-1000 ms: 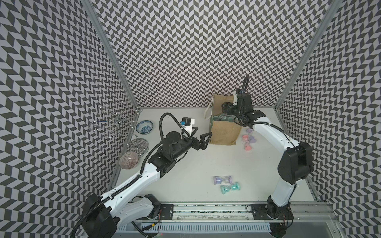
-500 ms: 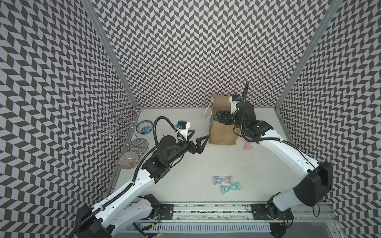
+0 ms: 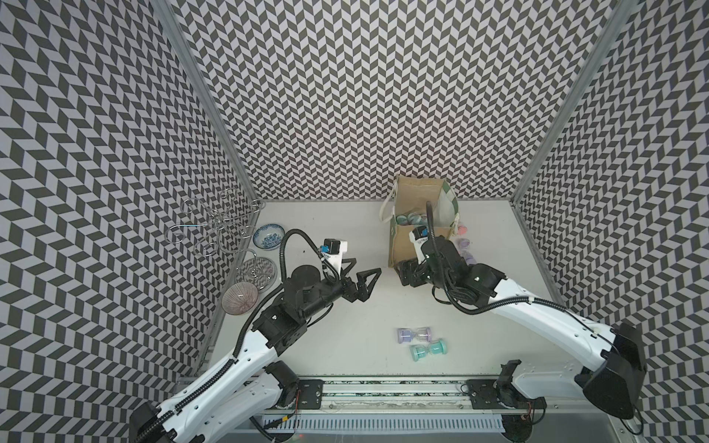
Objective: Put the hourglass into the canvas bag
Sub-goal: Pick up the hourglass from the center of the board.
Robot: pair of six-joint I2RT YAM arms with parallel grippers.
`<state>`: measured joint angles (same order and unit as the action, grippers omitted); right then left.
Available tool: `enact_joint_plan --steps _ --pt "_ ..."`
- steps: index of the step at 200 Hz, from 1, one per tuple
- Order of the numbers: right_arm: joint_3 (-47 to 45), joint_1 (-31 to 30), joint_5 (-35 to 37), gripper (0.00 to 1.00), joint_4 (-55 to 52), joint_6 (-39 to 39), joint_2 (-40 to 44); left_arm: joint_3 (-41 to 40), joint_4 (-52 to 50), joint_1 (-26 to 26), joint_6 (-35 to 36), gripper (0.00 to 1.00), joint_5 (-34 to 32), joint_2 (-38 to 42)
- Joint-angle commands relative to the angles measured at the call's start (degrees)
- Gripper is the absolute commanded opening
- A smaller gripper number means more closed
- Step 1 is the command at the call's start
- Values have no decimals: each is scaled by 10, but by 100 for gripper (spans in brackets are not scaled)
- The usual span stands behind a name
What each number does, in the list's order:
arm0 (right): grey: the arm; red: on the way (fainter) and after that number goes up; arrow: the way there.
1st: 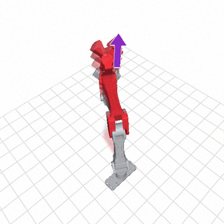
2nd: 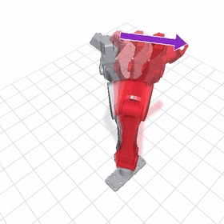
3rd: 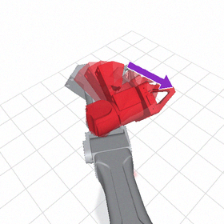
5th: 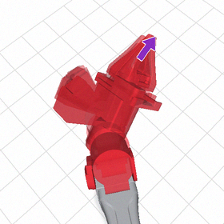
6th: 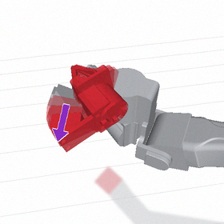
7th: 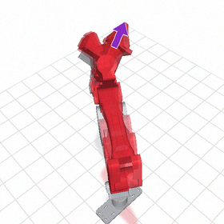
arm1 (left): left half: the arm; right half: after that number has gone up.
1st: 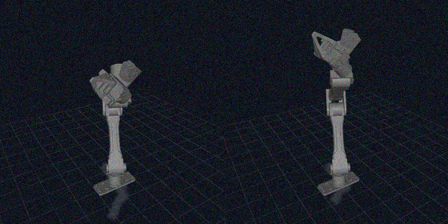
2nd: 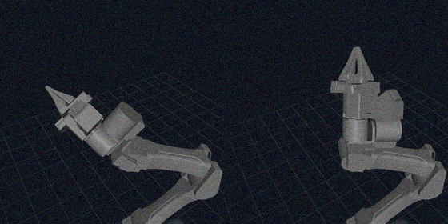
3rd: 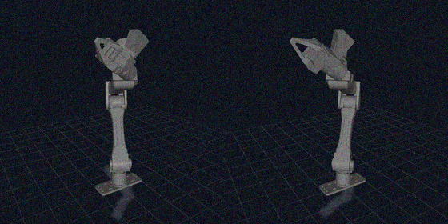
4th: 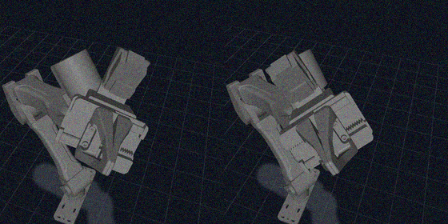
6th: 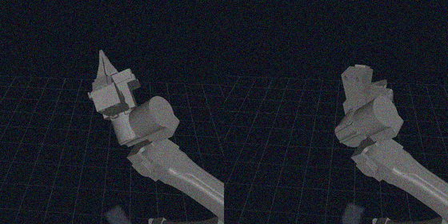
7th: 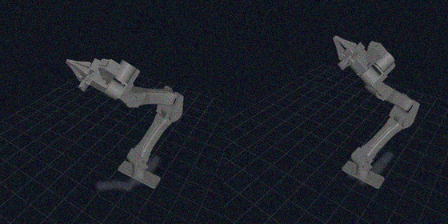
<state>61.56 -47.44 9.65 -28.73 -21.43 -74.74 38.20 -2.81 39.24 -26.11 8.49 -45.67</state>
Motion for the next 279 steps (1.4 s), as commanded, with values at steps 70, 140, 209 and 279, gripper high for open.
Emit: enact_joint_plan --steps 70,140,209,279 --pt "-127 -91 31 83 -44 -57 7 -48 -13 3 -53 99 12 34" --pt "-168 -119 14 85 -22 -40 -5 -53 -5 3 -60 99 -5 29" --pt "-177 -179 25 89 -29 -52 -55 -52 -13 4 -47 99 -17 16" --pt "-130 -183 122 88 -21 -48 -128 -63 8 3 -44 99 -23 5"
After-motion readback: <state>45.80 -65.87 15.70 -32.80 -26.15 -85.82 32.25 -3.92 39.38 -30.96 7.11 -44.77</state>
